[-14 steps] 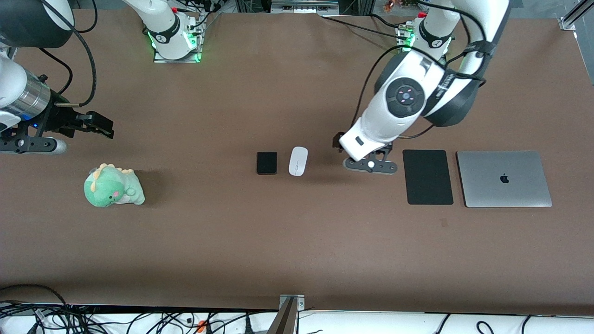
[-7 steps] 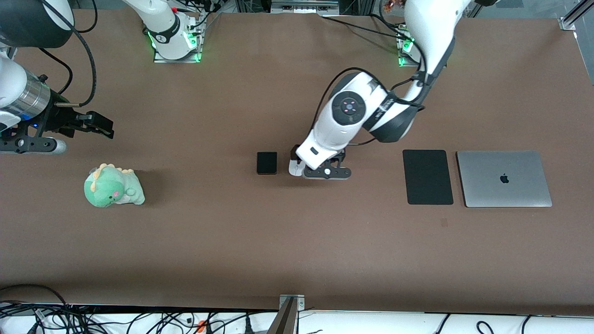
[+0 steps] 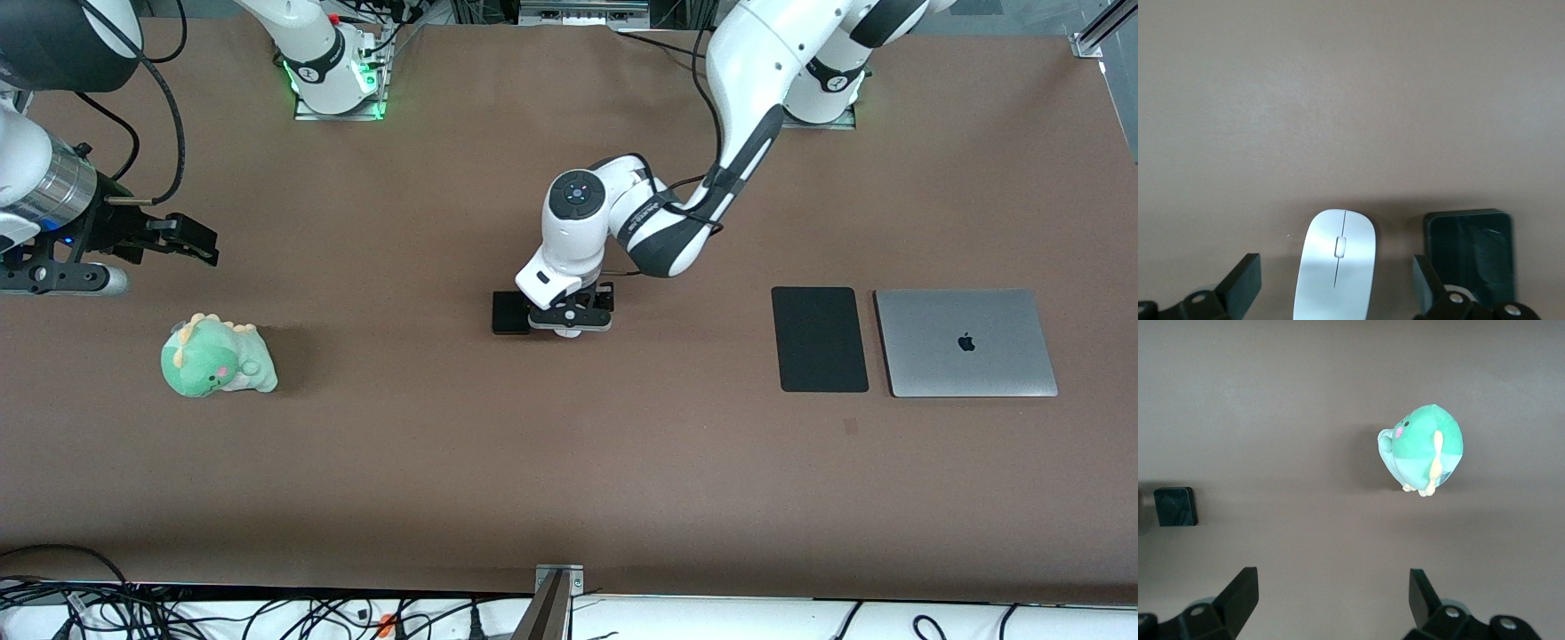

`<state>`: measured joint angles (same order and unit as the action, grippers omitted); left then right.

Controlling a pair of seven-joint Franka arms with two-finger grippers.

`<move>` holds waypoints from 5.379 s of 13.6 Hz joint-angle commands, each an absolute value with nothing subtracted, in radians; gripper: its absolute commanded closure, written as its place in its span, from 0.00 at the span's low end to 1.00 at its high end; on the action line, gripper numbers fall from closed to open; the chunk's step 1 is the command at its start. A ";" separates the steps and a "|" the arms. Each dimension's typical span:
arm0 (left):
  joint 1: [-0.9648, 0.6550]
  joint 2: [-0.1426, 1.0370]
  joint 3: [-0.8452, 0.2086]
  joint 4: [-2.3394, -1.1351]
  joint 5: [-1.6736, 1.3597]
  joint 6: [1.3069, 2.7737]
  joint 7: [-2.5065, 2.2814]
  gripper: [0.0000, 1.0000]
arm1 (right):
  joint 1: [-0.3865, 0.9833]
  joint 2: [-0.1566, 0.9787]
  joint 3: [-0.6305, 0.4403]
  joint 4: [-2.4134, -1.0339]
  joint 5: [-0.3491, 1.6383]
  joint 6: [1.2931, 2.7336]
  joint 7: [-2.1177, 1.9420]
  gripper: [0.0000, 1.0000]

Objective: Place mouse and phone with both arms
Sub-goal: 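Close the left gripper on the white mouse and lift it, then carry the mouse to the pad while the right gripper reaches out, then lower the mouse onto the pad while the right gripper nears the phone, then release the mouse while the right gripper grasps the black phone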

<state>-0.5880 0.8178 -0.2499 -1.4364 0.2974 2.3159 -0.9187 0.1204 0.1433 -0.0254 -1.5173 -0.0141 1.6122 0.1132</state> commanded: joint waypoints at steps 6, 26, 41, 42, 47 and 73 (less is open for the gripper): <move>-0.614 0.900 -0.233 -1.422 0.362 2.396 -0.934 0.00 | 0.118 0.146 -0.021 -1.500 -0.012 1.605 0.107 0.00; -0.534 0.668 -0.250 -1.425 0.310 1.953 -0.804 0.76 | 0.123 0.144 -0.015 -1.500 -0.014 1.597 0.118 0.00; 0.067 0.540 -0.247 -1.611 0.175 1.782 -0.114 0.72 | 0.339 0.331 0.005 -1.511 -0.012 1.750 0.121 0.00; 0.078 0.505 -0.247 -1.693 0.175 1.868 -0.114 0.72 | 0.366 0.366 0.005 -1.511 -0.014 1.797 0.136 0.00; 0.104 0.457 -0.242 -1.972 0.198 2.257 -0.112 0.71 | 0.474 0.500 0.005 -1.511 -0.015 1.962 0.418 0.00; 0.143 0.319 -0.298 -1.789 0.193 1.805 -0.114 0.00 | 0.698 0.664 -0.006 -1.809 -0.087 2.525 0.703 0.00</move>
<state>0.1412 0.3348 -0.2908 -1.8952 0.1987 1.9382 -0.1272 0.6740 0.6888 0.0039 -1.7704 -0.0687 2.4983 0.7040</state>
